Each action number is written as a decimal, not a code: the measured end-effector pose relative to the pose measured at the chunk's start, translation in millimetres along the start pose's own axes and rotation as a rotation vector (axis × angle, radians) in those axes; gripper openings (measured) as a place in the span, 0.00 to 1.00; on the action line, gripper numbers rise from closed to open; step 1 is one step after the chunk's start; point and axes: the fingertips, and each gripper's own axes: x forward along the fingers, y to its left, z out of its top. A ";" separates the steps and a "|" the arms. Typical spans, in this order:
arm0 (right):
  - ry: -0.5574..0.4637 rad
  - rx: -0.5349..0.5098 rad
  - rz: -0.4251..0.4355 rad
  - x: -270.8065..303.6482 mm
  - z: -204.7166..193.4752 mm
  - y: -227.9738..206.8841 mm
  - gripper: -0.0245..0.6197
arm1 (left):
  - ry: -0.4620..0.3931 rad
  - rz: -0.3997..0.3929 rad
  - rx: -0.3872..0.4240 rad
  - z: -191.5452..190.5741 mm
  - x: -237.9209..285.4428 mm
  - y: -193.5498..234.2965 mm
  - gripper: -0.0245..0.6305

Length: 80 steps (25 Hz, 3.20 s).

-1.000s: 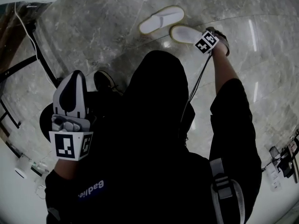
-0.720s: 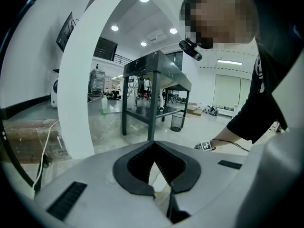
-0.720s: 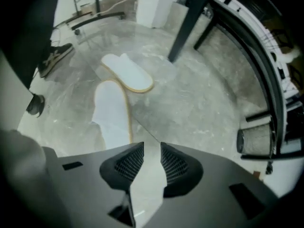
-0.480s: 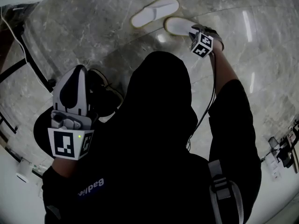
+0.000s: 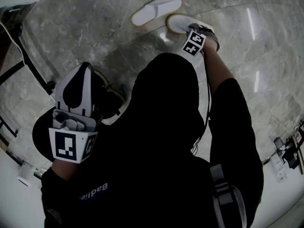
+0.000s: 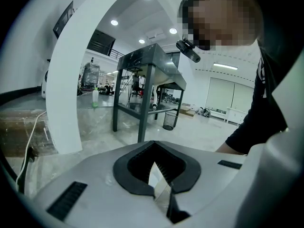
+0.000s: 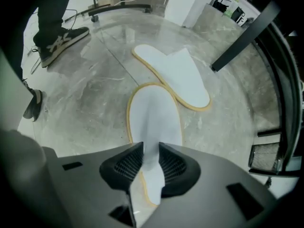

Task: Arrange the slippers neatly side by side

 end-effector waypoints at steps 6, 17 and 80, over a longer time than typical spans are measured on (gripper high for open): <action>0.000 0.066 -0.038 -6.9 -3.4 -11.7 0.06 | -0.009 -0.015 -0.007 2.3 2.3 -1.2 0.02; -0.123 1.055 0.310 -42.7 -2.3 -19.1 0.06 | -0.063 -0.056 -0.039 18.3 13.1 -5.8 0.02; -1.046 1.462 -0.387 -801.9 84.9 -58.6 0.30 | -0.152 -0.346 0.151 405.8 -129.3 -177.4 0.02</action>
